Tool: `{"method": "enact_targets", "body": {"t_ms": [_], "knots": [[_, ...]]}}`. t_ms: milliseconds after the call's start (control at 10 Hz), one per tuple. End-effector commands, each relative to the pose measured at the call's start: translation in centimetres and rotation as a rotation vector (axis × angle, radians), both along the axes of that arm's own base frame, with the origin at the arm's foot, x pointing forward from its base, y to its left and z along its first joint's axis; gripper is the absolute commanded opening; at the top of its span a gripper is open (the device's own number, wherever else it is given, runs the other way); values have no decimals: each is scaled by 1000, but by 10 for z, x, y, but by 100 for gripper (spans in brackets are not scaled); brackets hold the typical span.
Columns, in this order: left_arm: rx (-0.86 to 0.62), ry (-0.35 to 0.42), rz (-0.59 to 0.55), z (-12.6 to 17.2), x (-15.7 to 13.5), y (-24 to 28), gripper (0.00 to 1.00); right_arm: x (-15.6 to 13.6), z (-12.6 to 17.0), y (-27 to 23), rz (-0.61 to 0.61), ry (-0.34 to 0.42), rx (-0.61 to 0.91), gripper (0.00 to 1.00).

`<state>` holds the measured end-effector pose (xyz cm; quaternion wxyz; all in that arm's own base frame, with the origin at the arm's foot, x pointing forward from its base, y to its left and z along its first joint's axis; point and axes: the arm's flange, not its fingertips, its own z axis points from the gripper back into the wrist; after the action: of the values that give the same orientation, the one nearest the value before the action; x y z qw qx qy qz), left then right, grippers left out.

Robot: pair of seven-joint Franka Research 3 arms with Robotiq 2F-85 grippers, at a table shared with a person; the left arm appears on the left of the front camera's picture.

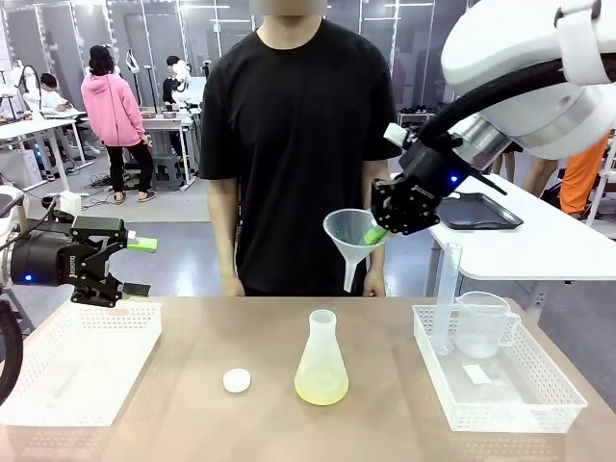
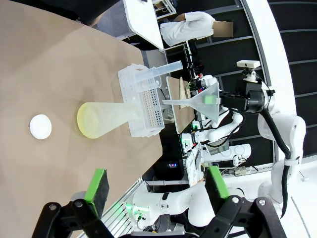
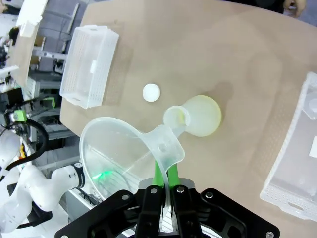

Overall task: Prepare the solutions needed for the experiment.
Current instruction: Once the solution is in the Big flask , pick up the Plastic Funnel and place it back into the right Organizing basket.

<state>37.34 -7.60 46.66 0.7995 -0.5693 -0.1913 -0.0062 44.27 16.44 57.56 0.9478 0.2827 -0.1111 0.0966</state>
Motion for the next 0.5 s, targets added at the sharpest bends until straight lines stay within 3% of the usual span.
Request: {"method": "enact_targets", "body": {"t_ms": [0, 400], "knots": [[-32, 4, 3, 3, 0, -3, 100, -14, -7, -47, -146, 78, -33, 0], [-32, 4, 3, 3, 0, -3, 100, -36, -36, -133, -387, 194, -50, 0]]}}
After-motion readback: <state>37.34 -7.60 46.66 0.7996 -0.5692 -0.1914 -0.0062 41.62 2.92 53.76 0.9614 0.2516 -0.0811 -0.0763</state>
